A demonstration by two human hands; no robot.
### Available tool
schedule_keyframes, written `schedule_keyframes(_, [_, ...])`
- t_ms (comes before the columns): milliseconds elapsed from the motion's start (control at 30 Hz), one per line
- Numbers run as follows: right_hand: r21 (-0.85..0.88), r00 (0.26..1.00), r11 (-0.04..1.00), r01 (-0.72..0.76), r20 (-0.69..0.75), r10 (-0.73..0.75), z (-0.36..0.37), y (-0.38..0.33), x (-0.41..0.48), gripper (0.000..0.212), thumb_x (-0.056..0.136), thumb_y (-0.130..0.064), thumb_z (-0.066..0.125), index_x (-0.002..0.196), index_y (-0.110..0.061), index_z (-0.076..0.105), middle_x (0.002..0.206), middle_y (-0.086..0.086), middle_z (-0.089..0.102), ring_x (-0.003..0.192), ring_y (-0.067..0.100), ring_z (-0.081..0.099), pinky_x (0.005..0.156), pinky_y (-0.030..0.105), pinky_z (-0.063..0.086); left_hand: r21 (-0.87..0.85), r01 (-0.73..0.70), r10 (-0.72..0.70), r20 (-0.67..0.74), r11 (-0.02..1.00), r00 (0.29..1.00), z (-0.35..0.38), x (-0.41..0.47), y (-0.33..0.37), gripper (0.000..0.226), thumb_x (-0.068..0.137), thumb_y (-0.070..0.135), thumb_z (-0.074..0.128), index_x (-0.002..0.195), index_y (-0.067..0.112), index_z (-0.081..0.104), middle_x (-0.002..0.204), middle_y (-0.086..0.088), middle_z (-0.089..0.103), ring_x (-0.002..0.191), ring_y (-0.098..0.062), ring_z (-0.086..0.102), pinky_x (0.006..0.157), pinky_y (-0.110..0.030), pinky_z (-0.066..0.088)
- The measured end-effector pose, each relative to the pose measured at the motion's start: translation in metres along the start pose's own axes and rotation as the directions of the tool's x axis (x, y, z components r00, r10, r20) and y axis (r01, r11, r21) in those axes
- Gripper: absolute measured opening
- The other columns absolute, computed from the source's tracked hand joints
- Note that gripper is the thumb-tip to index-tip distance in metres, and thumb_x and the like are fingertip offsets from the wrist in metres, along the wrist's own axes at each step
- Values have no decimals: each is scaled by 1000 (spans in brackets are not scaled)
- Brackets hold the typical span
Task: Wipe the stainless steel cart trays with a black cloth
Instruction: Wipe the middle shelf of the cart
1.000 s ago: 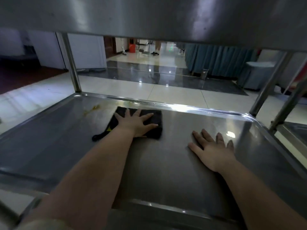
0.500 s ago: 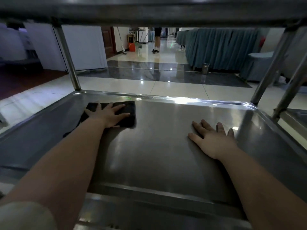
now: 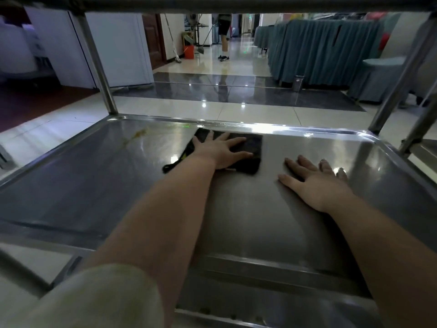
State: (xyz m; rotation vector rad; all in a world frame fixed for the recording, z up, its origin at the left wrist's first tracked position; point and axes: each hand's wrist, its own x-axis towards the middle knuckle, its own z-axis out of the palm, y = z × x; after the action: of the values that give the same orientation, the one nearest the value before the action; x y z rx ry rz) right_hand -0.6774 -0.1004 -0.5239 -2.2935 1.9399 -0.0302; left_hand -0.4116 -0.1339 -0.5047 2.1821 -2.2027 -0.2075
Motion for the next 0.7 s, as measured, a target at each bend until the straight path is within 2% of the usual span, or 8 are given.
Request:
schedule_keyframes(133, [-21, 1000, 1000, -11, -10, 11, 2, -7, 0, 72, 79, -85, 9, 146, -60, 1, 162, -21, -3, 150, 28, -3, 116, 60, -2, -21, 229, -229, 9, 973, 973, -15, -27, -99, 84, 71, 93, 21, 147, 59, 10, 165, 11, 2, 150, -35, -4, 110, -72, -4])
schedule_keyframes(233, [-19, 1000, 1000, -11, -9, 11, 2, -14, -2, 69, 82, -83, 10, 146, -59, 1, 161, -22, -3, 150, 30, -4, 114, 62, -3, 11, 263, -263, 22, 965, 964, -15, -36, -110, 84, 71, 95, 18, 147, 60, 8, 165, 9, 0, 149, -39, -8, 108, -74, -8])
schedule_keyframes(300, [-25, 1000, 1000, -6, -6, 5, 1, -17, -3, 69, 84, -82, 10, 147, -57, 1, 162, -20, -3, 150, 31, -5, 114, 63, -3, 7, 237, -237, 18, 971, 971, -14, -28, -75, 81, 75, 93, 19, 147, 60, 8, 165, 10, -2, 148, -41, -10, 106, -76, -9])
schedule_keyframes(433, [-1, 1000, 1000, 1, -11, -1, 0, -18, -5, 73, 83, -84, 12, 149, -55, 2, 163, -18, -2, 150, 31, -4, 115, 62, -3, 30, 0, -2, 56, 1000, 998, 4, -10, 37, 78, 76, 92, 20, 146, 61, 7, 165, 10, -3, 147, -42, -12, 105, -76, -11])
schedule_keyframes(500, [15, 1000, 1000, 11, 3, -11, -4, -16, -8, 76, 81, -86, 14, 149, -54, 2, 163, -17, -2, 150, 31, -3, 116, 61, -3, 22, -64, 63, 47, 998, 997, 12, -12, 56, 78, 72, 94, 17, 144, 64, 8, 165, 11, -1, 148, -39, -11, 106, -74, -11])
schedule_keyframes(600, [21, 999, 1000, 15, 29, -15, -7, -15, -14, 77, 81, -86, 17, 150, -53, 4, 163, -17, -2, 150, 30, -3, 115, 60, -4, 5, -15, 15, 24, 1000, 1000, 9, -23, 11, 91, 56, 101, 9, 141, 68, 7, 164, 16, 1, 150, -33, -7, 109, -72, -7])
schedule_keyframes(700, [24, 1000, 1000, 6, 16, -7, -6, -18, -15, 76, 82, -85, 17, 150, -53, 5, 163, -17, -2, 150, 31, -4, 115, 60, -5, 26, 175, -175, 3, 984, 985, -4, -46, -81, 98, 49, 105, 4, 141, 69, 4, 164, 15, -1, 150, -34, -5, 109, -72, -3])
